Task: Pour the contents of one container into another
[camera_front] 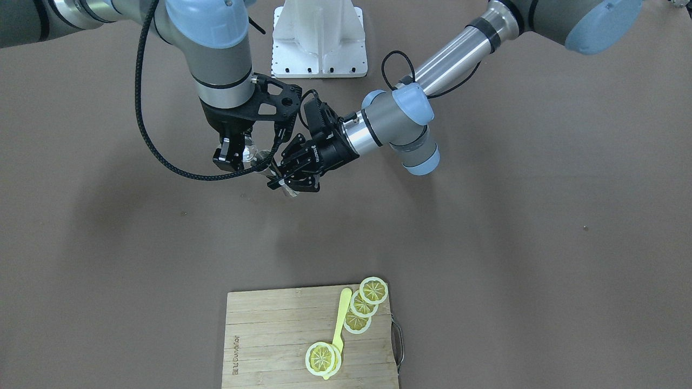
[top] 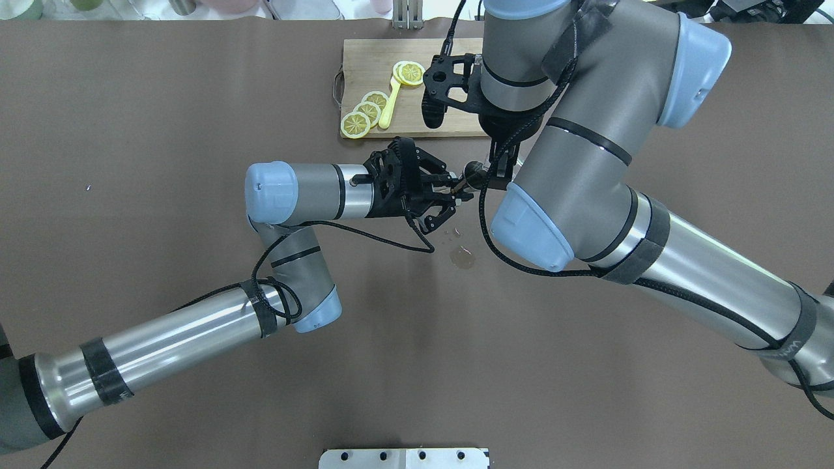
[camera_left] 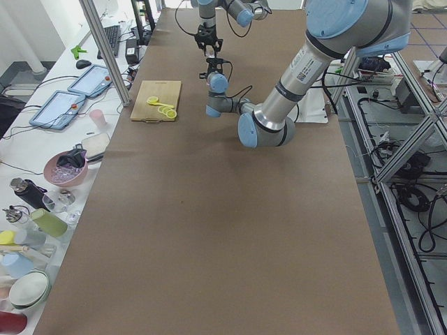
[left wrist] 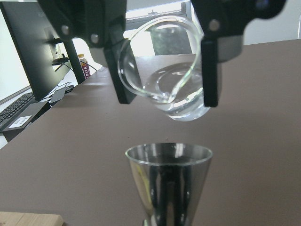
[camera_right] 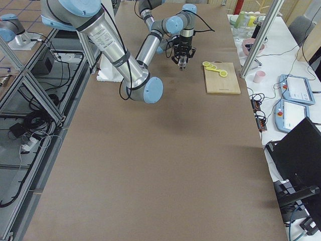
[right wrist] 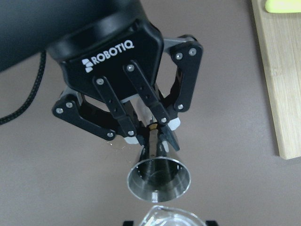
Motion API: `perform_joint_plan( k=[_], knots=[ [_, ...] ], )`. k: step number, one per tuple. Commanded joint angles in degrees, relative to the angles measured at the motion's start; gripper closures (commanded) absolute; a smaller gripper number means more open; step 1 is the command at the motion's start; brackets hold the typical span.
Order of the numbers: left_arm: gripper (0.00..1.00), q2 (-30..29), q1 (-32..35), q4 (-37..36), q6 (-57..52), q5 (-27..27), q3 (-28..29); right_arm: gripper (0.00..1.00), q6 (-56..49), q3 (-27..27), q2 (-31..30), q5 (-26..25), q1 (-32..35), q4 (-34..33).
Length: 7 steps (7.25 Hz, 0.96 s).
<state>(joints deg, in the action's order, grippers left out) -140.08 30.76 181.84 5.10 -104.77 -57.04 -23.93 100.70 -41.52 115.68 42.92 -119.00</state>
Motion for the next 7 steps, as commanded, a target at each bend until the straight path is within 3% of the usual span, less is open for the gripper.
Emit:
perform_joint_plan(
  k=[1, 7],
  knots=[
    [1.00, 0.0, 0.0, 0.2, 0.0, 0.0, 0.0, 1.00, -0.5, -2.0, 1.7, -0.5, -0.1, -1.5],
    [1.00, 0.0, 0.0, 0.2, 0.0, 0.5, 0.0, 1.00, -2.7, -3.3, 4.2, -2.7, -1.1, -7.3]
  ],
)
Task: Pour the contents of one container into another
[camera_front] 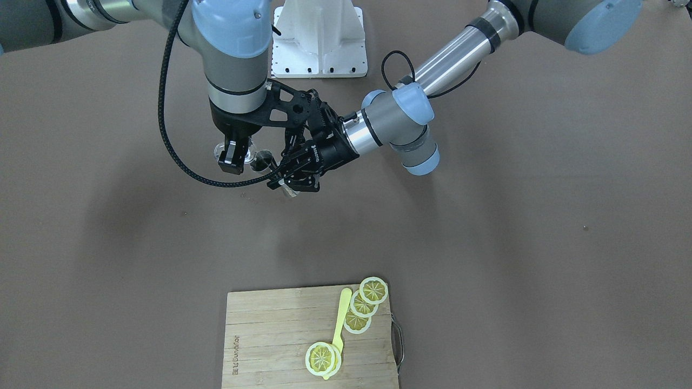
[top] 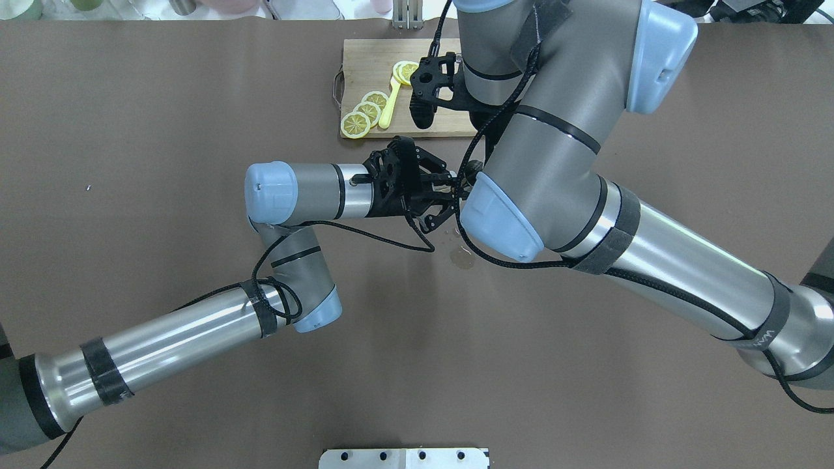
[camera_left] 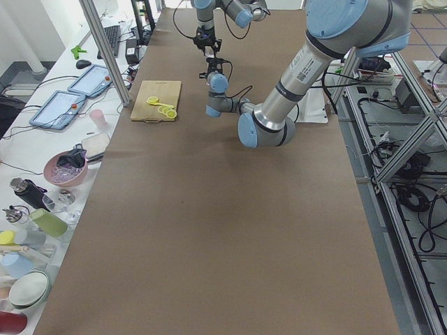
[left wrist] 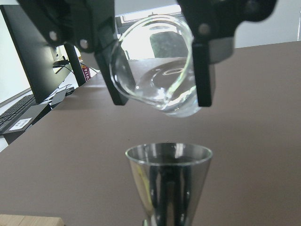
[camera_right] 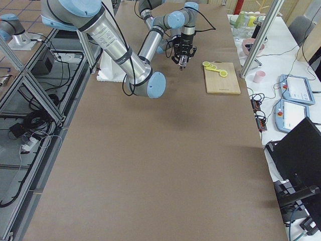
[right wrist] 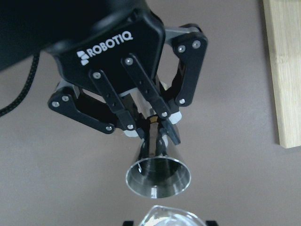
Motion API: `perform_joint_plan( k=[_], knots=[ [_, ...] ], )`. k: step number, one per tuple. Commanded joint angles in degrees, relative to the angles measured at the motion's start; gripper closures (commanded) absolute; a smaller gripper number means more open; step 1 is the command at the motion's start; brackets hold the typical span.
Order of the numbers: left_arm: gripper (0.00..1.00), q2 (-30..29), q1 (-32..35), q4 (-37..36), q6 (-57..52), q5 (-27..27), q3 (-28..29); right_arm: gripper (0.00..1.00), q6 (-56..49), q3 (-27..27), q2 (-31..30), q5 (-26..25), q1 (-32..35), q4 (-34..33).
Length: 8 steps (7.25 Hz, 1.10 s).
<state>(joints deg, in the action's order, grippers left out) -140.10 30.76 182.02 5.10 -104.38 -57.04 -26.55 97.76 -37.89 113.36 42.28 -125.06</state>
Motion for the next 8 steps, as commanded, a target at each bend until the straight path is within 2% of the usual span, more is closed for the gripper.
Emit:
perform_joint_plan(
  k=[1, 4, 6, 8],
  knots=[
    [1.00, 0.0, 0.0, 0.0, 0.0, 0.1, 0.0, 1.00, -0.9, -0.9, 1.7, -1.3, -0.5, -2.4],
    [1.00, 0.1, 0.0, 0.1, 0.0, 0.1, 0.0, 1.00, -1.2, -1.1, 1.9, -1.8, -1.1, -4.0],
    [1.00, 0.1, 0.0, 0.1, 0.0, 0.1, 0.0, 1.00, -2.7, -4.1, 4.7, -2.3, -1.5, -5.6],
    [1.00, 0.0, 0.0, 0.1, 0.0, 0.1, 0.0, 1.00, -3.0, -4.2, 4.8, -2.5, -1.6, -6.9]
  ],
)
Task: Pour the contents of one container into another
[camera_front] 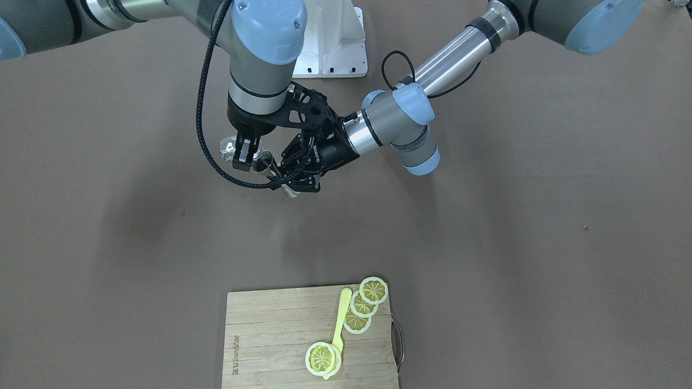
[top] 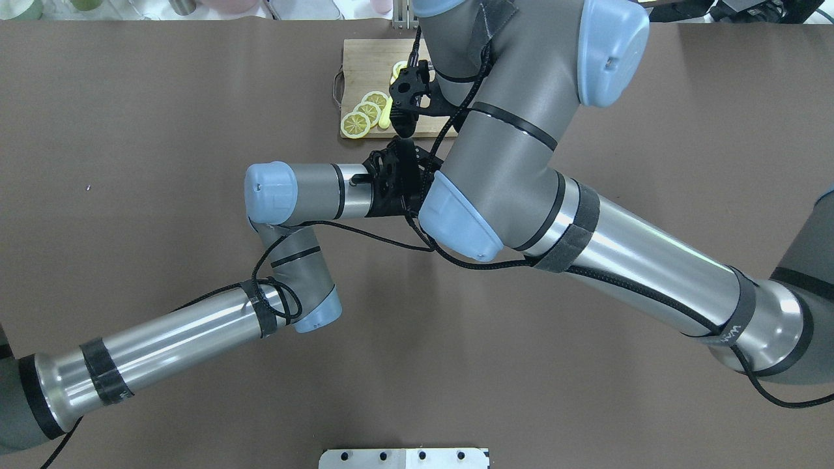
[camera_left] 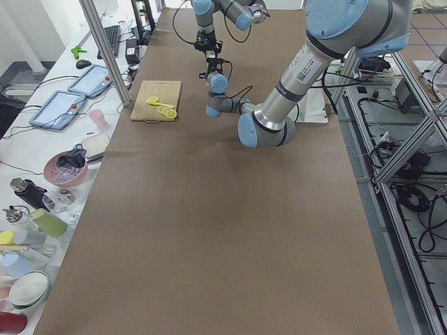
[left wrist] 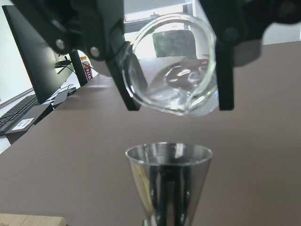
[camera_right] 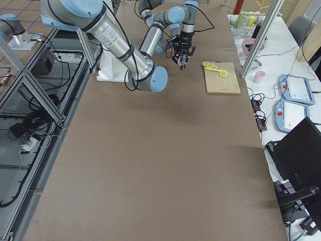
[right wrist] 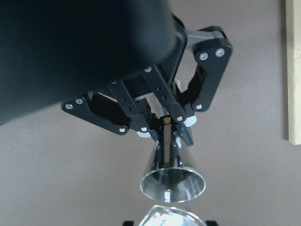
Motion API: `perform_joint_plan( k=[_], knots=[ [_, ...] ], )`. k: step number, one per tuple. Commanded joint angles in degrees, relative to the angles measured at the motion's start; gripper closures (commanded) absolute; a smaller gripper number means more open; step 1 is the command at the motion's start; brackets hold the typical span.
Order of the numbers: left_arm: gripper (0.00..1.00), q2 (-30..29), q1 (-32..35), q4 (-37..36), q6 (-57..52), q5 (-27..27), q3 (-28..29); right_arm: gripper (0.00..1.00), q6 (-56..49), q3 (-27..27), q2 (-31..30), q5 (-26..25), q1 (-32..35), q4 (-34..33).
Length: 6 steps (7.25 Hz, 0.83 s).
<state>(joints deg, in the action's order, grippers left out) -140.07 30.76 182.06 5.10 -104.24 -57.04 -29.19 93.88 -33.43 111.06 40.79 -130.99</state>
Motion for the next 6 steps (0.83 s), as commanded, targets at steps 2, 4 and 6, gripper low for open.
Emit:
perform_joint_plan(
  k=[2, 4, 6],
  knots=[
    [1.00, 0.0, 0.0, 0.0, 0.0, 0.0, 0.0, 1.00, -1.6, -0.4, 1.1, -0.8, -0.2, -2.5],
    [1.00, 0.0, 0.0, 0.0, 0.0, 0.0, 0.0, 1.00, -2.1, -0.5, 1.4, -1.2, -0.3, -3.5],
    [1.00, 0.1, 0.0, 0.0, 0.0, 0.0, 0.0, 1.00, -2.4, -0.5, 1.9, -1.9, -0.5, -4.6]
  ],
)
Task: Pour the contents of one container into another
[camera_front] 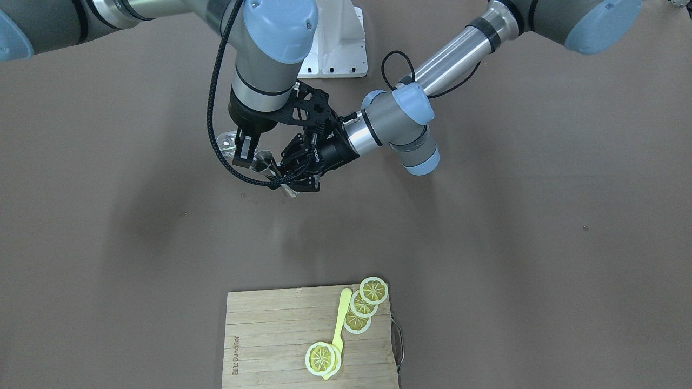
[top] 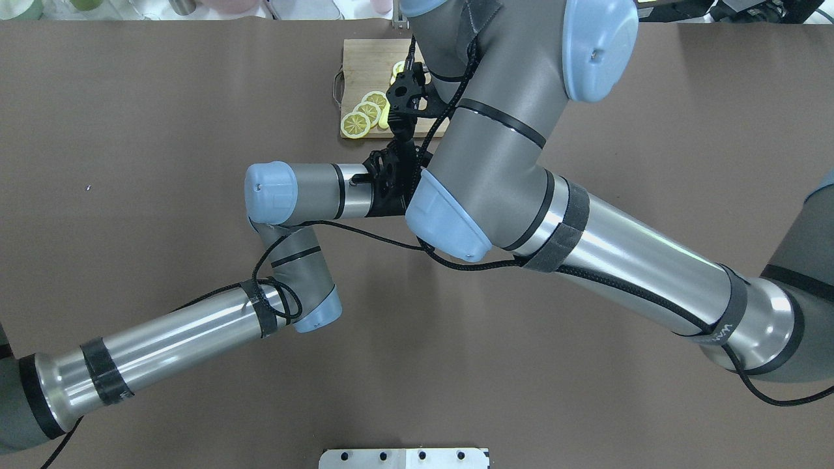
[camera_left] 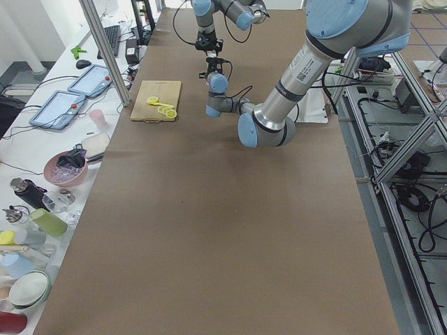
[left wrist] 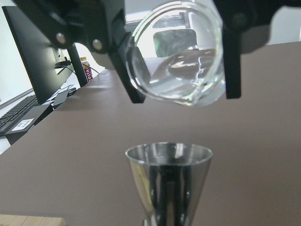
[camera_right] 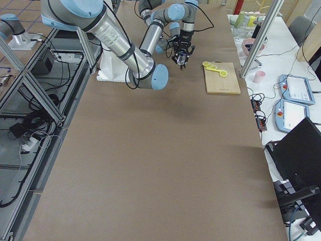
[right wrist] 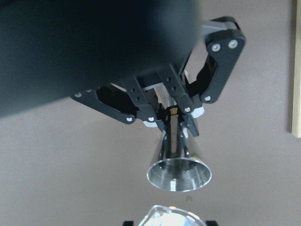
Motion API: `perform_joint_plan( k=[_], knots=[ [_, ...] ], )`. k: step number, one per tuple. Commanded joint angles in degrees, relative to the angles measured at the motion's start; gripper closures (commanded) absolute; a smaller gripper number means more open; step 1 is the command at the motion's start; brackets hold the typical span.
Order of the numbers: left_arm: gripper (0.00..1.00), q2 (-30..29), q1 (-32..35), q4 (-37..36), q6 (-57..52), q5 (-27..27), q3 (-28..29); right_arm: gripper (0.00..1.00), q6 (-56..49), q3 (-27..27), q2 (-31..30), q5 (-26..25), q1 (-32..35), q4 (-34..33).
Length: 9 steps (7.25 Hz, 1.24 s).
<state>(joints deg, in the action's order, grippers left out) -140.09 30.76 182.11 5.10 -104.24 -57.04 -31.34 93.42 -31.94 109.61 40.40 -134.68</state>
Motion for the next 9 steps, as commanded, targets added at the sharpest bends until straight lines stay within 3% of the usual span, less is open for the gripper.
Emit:
perform_joint_plan(
  k=[1, 9],
  knots=[
    [1.00, 0.1, 0.0, 0.0, 0.0, 0.0, 0.0, 1.00, -1.1, -0.6, 0.7, -0.5, -0.1, -1.1],
    [1.00, 0.0, 0.0, 0.0, 0.0, 0.7, 0.0, 1.00, -2.8, -2.0, 2.1, -1.8, -0.2, -2.4]
  ],
)
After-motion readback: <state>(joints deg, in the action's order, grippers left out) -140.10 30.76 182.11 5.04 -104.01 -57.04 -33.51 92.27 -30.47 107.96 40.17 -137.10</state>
